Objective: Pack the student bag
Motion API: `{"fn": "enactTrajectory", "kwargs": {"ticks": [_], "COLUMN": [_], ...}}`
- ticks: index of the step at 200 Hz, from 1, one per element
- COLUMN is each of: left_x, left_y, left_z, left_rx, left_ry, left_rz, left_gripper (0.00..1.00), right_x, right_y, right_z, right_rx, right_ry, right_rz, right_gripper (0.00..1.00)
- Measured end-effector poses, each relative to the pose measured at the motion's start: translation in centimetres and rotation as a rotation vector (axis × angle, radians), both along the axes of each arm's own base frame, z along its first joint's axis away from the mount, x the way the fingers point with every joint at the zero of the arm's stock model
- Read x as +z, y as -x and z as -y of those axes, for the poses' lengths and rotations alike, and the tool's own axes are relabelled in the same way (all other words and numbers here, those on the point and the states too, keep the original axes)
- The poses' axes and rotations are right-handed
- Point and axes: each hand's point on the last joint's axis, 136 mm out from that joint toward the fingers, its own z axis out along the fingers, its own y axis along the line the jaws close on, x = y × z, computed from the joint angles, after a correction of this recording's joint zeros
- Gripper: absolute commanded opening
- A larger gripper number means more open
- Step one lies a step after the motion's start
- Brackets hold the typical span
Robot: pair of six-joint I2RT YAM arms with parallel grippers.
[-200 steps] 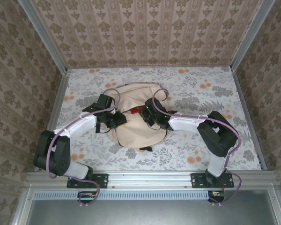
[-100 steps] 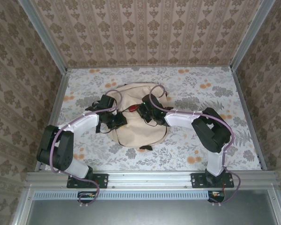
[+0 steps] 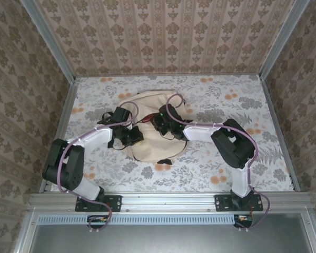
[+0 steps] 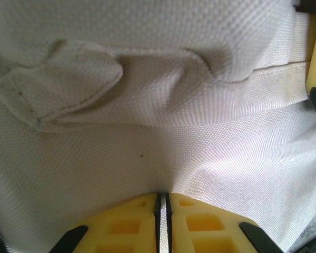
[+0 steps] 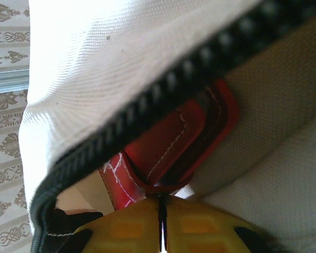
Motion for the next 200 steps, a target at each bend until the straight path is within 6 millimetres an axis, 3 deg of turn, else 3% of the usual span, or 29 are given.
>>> {"fn": "enactTrajectory", "kwargs": {"ticks": [37,75,101,136,151,200], "left_x": [1.5,5.4,6.2,6.1,5.8,5.5], "left_y": [-0.6,-3.4,-4.8,-5.3,-5.6,-6.0], "left_z": [-0.7,-4.1,-6.2,-7.1,-7.1,-7.0], "left_rx": [0.025,0.137,0.206,0.242,0.248,0.26], "left_ry": [0.038,0.09,0.095,0.093,0.095,0.101], "left_rz": [0.004,0.097,0.122,0.118,0.113,0.108], "left_gripper": [0.28,0.4,0.42,0.43,0.43,0.43], "right_x": [0.5,3.6,5.4,3.7,3.0,0.9], "right_y": [1.0,3.2,3.7,3.3,2.8,1.3], "right_z": [1.5,5.9,9.0,12.2,12.2,9.8], "right_rx": [0.019,0.049,0.065,0.132,0.189,0.376], "right_ry": [0.037,0.123,0.2,0.362,0.411,0.424], "right_rz": [0.006,0.044,0.076,0.044,0.033,0.028], "right_gripper": [0.37,0.52,0.59,0.6,0.59,0.58]}}
